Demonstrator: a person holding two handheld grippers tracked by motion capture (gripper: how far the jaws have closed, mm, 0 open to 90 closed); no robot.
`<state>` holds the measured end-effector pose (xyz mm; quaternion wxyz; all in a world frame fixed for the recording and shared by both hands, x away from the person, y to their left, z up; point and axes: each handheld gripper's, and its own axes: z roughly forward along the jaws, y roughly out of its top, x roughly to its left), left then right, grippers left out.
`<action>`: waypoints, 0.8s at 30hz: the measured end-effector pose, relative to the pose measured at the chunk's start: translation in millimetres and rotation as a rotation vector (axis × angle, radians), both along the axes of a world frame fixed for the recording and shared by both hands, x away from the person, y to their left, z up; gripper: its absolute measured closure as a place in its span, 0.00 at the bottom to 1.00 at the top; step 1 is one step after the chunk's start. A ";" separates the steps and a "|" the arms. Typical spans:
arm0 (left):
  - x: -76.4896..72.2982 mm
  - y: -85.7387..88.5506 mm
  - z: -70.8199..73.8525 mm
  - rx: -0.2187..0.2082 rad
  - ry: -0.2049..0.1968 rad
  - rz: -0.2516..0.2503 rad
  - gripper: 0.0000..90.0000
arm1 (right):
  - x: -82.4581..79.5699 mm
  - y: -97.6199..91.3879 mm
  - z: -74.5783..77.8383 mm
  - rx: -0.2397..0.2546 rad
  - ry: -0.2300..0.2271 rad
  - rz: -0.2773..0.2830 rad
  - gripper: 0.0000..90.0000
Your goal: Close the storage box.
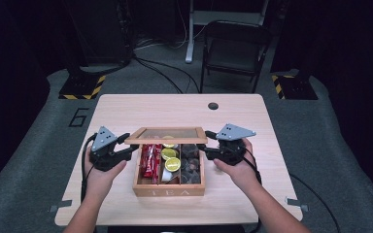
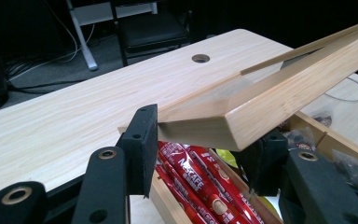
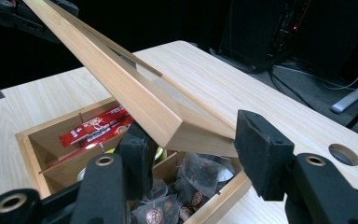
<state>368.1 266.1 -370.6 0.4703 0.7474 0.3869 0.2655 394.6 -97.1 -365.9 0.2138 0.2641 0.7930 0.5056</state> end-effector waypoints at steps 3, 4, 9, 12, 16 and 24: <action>-0.2 -0.1 -0.1 0.005 0.003 -0.003 0.58 | 0.9 -0.2 -1.2 -0.005 0.005 0.007 0.54; -0.3 0.2 -0.4 0.006 0.001 -0.004 0.58 | 0.8 -0.8 -1.6 -0.003 0.004 0.012 0.54; -1.1 1.8 -2.8 0.000 -0.002 -0.019 0.57 | 1.4 -2.2 -4.9 0.013 0.001 0.023 0.53; -2.6 1.9 -3.6 0.012 0.000 -0.022 0.57 | -0.2 -2.4 -7.5 0.020 -0.003 0.015 0.53; -5.7 1.7 -6.1 0.029 0.007 -0.028 0.57 | -3.3 -2.3 -10.8 0.015 0.000 0.016 0.52; -12.9 3.7 -13.3 0.037 0.009 -0.052 0.56 | -10.3 -1.9 -17.1 -0.023 0.005 0.023 0.51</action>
